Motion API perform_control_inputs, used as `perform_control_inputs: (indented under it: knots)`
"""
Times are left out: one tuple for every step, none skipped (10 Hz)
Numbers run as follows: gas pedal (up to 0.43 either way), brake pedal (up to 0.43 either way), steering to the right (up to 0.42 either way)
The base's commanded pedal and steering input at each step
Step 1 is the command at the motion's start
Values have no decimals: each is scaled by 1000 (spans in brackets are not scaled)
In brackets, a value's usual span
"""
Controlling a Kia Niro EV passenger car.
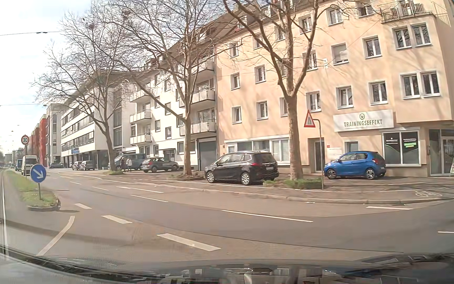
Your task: Follow the waypoints while adhering to traffic rules and regulations
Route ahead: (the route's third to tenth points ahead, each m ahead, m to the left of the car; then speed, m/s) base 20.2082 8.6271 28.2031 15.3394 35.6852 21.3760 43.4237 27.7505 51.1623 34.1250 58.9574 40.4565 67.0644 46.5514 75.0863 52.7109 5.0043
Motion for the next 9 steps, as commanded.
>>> perform_control_inputs:
  knots:
    - [177, 0, -257]
    - [177, 0, -257]
    - [177, 0, -256]
    - [189, 0, -256]
    - [189, 0, -257]
    - [189, 0, -257]
    - [189, 0, -257]
    - [189, 0, -255]
    - [189, 0, -252]
